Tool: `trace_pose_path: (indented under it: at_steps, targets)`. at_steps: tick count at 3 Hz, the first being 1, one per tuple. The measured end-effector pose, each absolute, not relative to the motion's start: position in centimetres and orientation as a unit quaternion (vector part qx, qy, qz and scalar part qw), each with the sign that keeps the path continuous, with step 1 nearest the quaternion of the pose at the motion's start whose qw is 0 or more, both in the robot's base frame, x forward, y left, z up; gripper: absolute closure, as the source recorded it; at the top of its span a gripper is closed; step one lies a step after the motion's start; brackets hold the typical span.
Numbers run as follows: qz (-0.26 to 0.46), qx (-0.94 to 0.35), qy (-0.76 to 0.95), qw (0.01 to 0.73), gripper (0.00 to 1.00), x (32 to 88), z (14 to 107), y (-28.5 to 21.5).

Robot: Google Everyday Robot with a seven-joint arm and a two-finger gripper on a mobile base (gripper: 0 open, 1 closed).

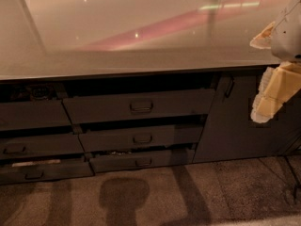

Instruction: Open top drawer

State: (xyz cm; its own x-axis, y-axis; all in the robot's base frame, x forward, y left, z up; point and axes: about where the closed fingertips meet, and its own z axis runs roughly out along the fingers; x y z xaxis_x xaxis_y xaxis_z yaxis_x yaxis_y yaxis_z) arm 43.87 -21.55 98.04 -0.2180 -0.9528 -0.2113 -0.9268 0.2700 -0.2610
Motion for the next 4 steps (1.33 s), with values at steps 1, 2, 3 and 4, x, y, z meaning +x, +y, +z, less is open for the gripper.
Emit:
trace_pose_path:
  at_steps: [1, 2, 3, 4]
  targets:
    - [-0.04, -0.603, 0.779, 0.167, 0.0, 43.9, 98.1, -21.5]
    - [-0.043, -0.608, 0.782, 0.128, 0.0, 46.5, 94.0, -21.6]
    - [-0.045, -0.612, 0.784, 0.092, 0.0, 48.7, 90.4, -21.7]
    - [-0.016, -0.611, 0.789, 0.064, 0.0, 50.8, 86.9, -22.1]
